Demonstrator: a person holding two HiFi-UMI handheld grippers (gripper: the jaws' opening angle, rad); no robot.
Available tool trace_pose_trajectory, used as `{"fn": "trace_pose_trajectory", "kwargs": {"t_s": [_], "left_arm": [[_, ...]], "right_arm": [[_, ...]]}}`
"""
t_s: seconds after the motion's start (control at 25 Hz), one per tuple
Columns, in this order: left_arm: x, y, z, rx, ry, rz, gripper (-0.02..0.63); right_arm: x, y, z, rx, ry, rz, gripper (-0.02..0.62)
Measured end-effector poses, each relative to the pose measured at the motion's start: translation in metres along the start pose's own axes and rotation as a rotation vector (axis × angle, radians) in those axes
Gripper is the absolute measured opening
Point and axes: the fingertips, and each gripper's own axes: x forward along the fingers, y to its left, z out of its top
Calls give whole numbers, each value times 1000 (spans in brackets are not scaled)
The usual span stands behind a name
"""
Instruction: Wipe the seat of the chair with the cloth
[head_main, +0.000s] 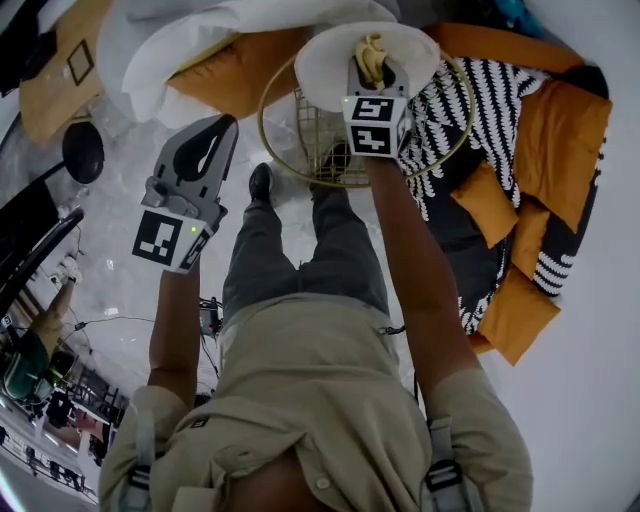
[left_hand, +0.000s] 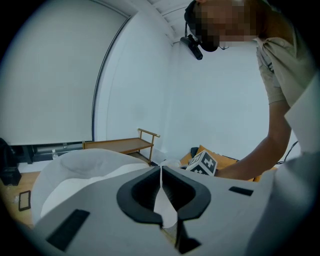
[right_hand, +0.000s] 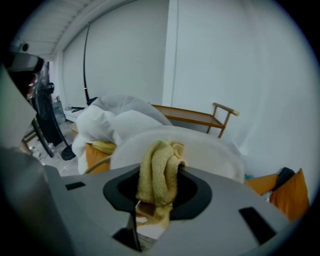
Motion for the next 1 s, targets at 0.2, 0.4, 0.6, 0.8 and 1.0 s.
{"fn": "trace_pose_trajectory", "kwargs": {"t_s": [0.2, 0.4, 0.6, 0.8, 1.0], "left_arm": [[-5, 6, -9, -9, 15, 24, 28], [-14, 6, -12, -8, 18, 45, 28], [-19, 11, -32, 7, 97, 13, 28], [-29, 13, -29, -3, 94, 27, 27], [-33, 13, -37, -11, 112, 23, 27]], "right_arm": [[19, 83, 3, -69, 10, 154, 132], [9, 75, -8, -109, -3, 207, 130], [5, -13, -31, -105, 36, 83, 130], [-11, -98, -48, -9, 62, -58, 132], [-17, -96, -49, 36, 54, -118, 130]]}}
